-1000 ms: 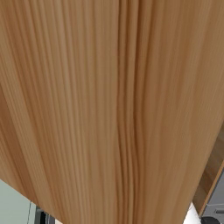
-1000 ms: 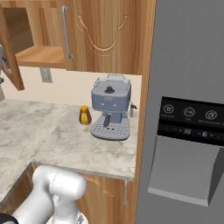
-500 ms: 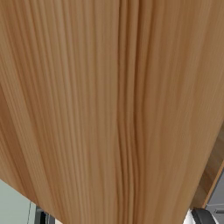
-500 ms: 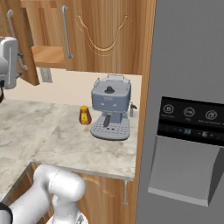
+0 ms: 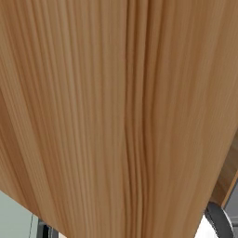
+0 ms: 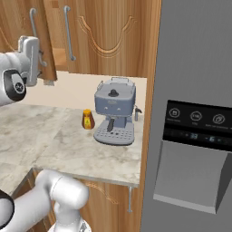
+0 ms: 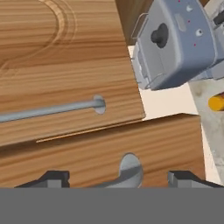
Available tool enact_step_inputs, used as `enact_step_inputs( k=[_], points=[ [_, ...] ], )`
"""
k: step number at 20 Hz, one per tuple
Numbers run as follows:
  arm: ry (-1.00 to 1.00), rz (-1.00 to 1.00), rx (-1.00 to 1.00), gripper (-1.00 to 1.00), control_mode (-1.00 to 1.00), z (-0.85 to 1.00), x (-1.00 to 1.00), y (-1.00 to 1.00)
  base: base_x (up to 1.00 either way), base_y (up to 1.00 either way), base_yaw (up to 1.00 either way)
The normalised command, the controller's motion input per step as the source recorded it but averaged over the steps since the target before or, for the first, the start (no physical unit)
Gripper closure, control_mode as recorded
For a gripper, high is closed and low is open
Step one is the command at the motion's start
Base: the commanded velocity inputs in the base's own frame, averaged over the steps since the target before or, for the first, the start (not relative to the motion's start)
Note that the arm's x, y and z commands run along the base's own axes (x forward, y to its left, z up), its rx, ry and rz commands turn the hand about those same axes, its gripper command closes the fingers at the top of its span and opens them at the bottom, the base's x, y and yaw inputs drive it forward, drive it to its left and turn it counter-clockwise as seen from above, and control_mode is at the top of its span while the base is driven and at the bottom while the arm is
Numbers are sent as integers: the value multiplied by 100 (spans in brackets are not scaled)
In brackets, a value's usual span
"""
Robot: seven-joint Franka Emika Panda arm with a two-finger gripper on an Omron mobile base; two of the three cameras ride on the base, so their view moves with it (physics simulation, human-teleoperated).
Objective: Close all open cabinet doors.
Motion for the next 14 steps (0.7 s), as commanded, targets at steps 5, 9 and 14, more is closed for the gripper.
enact_step_inputs(
  k=[5,9,14],
  points=[
    [0,0,0,-100,-100,-26,93,-11,0,0,0],
    [7,0,0,-100,-100,-14,90,-2,0,0,0],
    [10,0,0,-100,-100,-1,42,2,0,0,0]
  ],
)
